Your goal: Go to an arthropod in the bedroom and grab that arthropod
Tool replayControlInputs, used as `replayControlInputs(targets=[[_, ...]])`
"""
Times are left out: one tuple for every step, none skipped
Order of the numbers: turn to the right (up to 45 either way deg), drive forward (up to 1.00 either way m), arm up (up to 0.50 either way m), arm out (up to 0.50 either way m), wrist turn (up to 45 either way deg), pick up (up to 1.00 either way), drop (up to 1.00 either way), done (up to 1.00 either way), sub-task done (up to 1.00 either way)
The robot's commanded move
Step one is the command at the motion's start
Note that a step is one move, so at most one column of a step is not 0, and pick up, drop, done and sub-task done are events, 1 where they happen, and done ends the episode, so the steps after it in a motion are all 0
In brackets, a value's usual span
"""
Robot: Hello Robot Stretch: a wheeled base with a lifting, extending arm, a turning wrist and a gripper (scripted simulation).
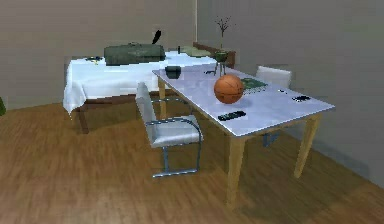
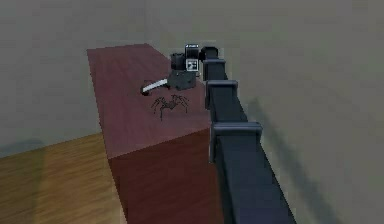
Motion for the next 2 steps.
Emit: replayControlInputs(targets=[[0.0,0.00,-0.12,0.00,0.0,0.00,0.00,0.00,0.00],[0.0,0.00,0.00,0.00,0.0,1.00,0.00,0.00,0.00]])
